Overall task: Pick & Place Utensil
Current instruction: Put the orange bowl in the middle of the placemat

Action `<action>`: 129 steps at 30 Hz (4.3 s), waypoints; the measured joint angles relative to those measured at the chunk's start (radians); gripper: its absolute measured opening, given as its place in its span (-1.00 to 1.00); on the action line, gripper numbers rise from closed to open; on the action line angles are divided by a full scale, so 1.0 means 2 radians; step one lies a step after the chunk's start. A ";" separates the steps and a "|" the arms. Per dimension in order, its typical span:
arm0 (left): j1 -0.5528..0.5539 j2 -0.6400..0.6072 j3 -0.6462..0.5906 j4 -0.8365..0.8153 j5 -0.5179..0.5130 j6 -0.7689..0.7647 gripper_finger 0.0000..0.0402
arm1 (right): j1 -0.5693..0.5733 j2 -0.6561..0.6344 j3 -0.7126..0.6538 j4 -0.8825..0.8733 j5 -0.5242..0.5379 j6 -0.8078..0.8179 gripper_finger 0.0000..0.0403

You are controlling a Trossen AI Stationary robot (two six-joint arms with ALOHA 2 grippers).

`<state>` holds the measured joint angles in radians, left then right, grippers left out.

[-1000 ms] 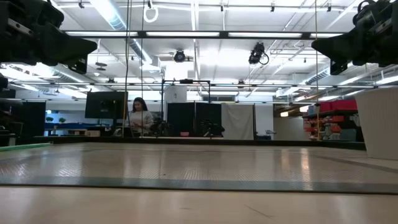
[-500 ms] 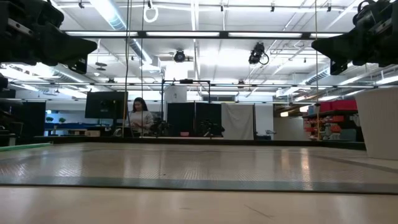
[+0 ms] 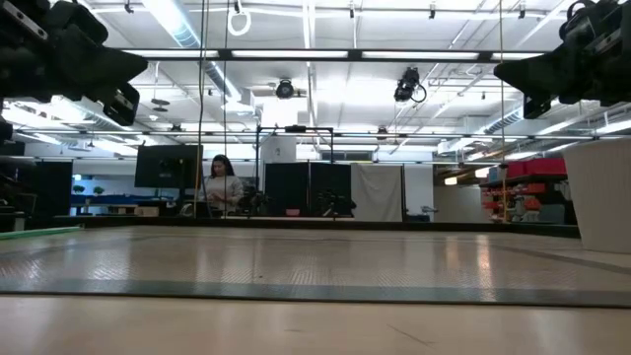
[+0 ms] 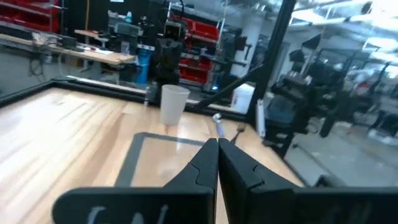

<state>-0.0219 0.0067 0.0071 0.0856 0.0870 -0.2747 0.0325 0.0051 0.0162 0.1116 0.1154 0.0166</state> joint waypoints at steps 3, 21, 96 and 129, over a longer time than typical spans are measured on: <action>-0.013 0.000 0.000 0.022 0.000 -0.022 -0.96 | 0.000 0.000 0.000 0.000 0.000 0.000 -0.93; -0.177 0.139 0.030 0.082 -0.045 -0.061 -0.98 | 0.000 0.000 0.000 0.000 0.000 0.000 -0.93; -0.518 0.660 0.407 -0.463 -0.071 -0.514 -0.10 | 0.000 0.000 0.000 0.003 0.000 0.000 -0.93; -0.518 0.698 0.407 -0.427 -0.050 -0.564 -0.94 | 0.000 0.000 0.000 0.003 0.000 0.000 -0.93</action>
<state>-1.0569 1.4033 0.8215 -0.7687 -0.0120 -1.4029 0.0322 0.0048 0.0162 0.1184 0.1154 0.0166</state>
